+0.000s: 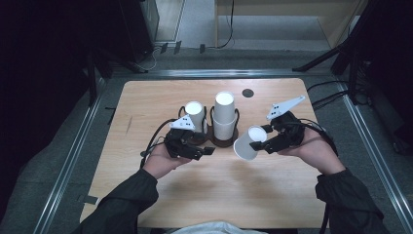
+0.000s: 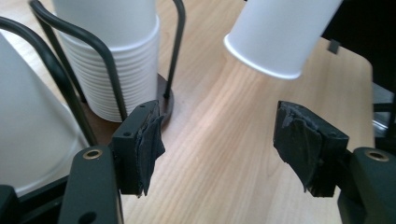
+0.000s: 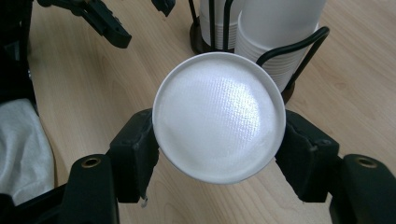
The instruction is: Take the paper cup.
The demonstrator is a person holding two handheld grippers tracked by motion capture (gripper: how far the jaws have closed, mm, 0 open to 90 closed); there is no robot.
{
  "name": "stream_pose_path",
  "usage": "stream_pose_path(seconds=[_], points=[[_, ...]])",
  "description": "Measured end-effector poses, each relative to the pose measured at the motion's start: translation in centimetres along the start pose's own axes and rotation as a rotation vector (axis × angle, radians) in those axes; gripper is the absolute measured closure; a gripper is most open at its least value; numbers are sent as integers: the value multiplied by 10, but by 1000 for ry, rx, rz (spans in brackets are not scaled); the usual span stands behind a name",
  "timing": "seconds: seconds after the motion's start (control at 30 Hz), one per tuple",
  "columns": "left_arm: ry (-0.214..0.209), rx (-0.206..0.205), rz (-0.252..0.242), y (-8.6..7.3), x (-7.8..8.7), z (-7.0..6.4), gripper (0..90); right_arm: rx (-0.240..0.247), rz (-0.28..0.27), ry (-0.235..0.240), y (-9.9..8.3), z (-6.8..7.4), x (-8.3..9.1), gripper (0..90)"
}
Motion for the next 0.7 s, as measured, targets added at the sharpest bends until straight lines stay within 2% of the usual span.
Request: stream_pose_path(seconds=[0.1, 0.13, 0.2, 0.23, 0.43, 0.57, 0.7], points=[[-31, 0, 6, -3, 0, -1, 325, -5, 4, 12, -6, 2, -7, 342], [-27, -16, 10, -6, -1, -2, 325, -6, 3, 17, -7, 2, -9, 341], [-36, -16, 15, -8, -2, -2, 324, -7, 2, 21, -9, 3, -10, 341], [-54, -10, 18, -9, -2, -2, 324, -5, 2, 23, -10, 4, -12, 341], [-94, 2, 45, -18, -3, 0, 278, 4, -1, 46, -19, 10, -21, 342], [-88, 8, 56, -20, -2, 1, 280, -3, 4, 54, -23, 12, -25, 342], [-119, 13, 49, -24, 0, 1, 280, -20, -4, 79, -26, 15, -34, 342]])
Point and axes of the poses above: each handheld gripper's, and its own axes: x roughly backward along the jaws, y roughly out of its top, z roughly to its left, the point moved 5 cm from there along -x, roughly forward along the jaws, and after that the axes turned 5 degrees about -y, right-handed, at the moved point
